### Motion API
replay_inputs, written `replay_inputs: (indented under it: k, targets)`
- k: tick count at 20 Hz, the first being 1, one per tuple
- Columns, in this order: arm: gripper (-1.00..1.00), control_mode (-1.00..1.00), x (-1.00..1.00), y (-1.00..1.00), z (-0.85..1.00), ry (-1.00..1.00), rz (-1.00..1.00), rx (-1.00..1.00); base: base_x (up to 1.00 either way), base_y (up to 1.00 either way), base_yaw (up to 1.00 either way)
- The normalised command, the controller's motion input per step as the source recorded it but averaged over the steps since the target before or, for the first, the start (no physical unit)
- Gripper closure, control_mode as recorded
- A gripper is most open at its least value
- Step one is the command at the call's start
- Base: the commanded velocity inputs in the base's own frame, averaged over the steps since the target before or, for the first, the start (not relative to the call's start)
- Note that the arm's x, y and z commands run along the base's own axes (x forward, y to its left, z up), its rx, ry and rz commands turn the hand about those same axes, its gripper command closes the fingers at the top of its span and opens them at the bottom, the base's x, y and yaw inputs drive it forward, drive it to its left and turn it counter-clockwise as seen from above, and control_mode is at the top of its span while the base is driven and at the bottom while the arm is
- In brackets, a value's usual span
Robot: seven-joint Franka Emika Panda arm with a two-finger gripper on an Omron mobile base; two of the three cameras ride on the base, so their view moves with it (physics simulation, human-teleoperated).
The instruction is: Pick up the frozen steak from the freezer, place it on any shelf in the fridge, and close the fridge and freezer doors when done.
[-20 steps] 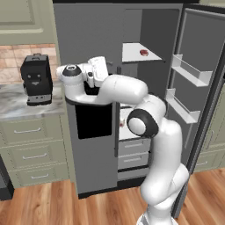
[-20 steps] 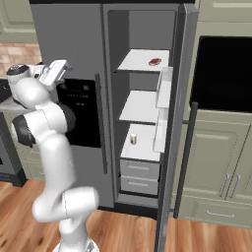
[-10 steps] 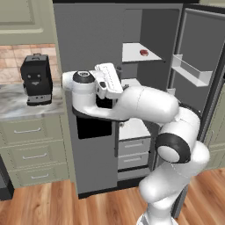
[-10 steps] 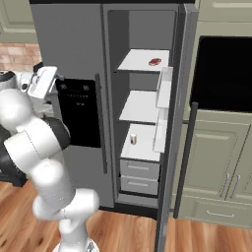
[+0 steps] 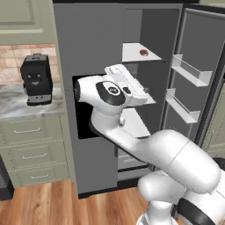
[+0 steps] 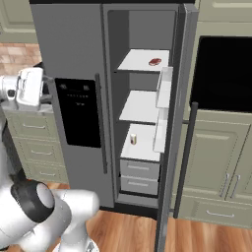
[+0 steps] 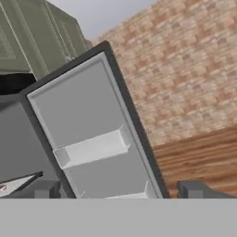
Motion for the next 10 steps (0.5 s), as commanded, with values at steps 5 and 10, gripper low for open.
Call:
replay_inputs:
  k: [5,10]
  targets:
    - [-1.00,-1.00,-1.00,-0.63,0.05,0.08,0.47,0.00,0.00,0.00,0.00]
    - [-1.00,-1.00,-1.00,-0.69,0.00,0.12,0.50,0.01,0.00,0.00,0.00]
